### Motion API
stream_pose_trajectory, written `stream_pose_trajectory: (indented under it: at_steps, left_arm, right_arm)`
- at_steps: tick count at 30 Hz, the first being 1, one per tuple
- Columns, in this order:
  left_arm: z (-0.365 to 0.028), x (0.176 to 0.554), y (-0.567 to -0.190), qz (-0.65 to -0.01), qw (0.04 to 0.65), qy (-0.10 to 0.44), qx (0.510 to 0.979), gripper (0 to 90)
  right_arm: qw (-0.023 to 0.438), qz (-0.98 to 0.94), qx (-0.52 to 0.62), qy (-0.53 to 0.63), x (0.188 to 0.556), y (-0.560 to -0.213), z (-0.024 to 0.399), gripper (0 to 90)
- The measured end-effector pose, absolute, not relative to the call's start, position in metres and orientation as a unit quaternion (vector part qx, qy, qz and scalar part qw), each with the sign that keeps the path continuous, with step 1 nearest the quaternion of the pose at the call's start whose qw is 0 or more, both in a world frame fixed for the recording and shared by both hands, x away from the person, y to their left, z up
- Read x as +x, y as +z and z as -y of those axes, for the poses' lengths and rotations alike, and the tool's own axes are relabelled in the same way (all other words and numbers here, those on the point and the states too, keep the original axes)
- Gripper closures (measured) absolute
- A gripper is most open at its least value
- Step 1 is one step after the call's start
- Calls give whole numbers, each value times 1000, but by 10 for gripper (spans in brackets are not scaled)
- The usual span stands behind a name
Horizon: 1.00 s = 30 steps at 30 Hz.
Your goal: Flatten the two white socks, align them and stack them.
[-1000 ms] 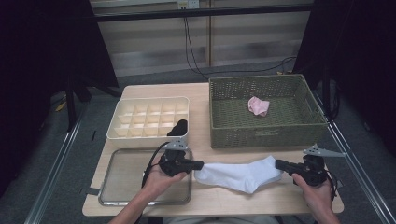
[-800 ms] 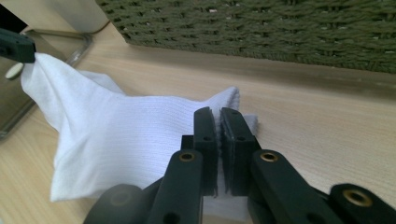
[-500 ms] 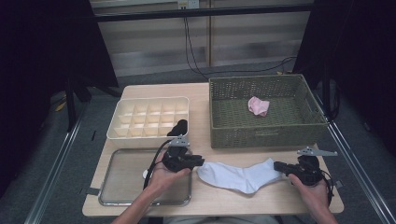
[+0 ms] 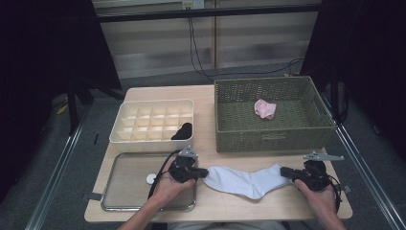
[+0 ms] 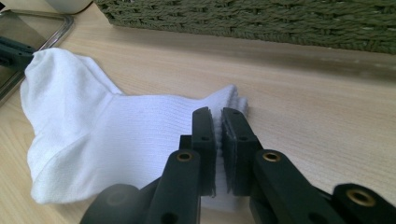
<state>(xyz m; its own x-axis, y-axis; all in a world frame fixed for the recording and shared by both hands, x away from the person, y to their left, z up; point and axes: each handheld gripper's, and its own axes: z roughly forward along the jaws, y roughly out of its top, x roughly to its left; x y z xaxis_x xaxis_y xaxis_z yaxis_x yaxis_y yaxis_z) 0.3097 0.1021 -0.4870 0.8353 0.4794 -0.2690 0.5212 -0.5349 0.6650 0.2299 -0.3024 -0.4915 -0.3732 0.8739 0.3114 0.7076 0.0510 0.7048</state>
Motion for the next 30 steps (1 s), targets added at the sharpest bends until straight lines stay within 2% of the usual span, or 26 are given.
stream_pose_trajectory:
  at_steps: [12, 17, 21, 30]
  left_arm:
    - [-108, 316, -466, -284, 438, -16, 853, 882]
    - [-104, 318, -481, -293, 411, -7, 863, 880]
    - [-104, 319, -485, -298, 415, -13, 859, 873]
    - [-110, 316, -485, -293, 412, -19, 863, 724]
  right_arm:
    - [97, -718, 555, 408, 230, -493, 302, 837]
    - [101, -719, 553, 409, 230, -493, 302, 835]
    - [103, -717, 556, 409, 230, -492, 303, 830]
    - [101, -722, 560, 394, 234, -497, 303, 808]
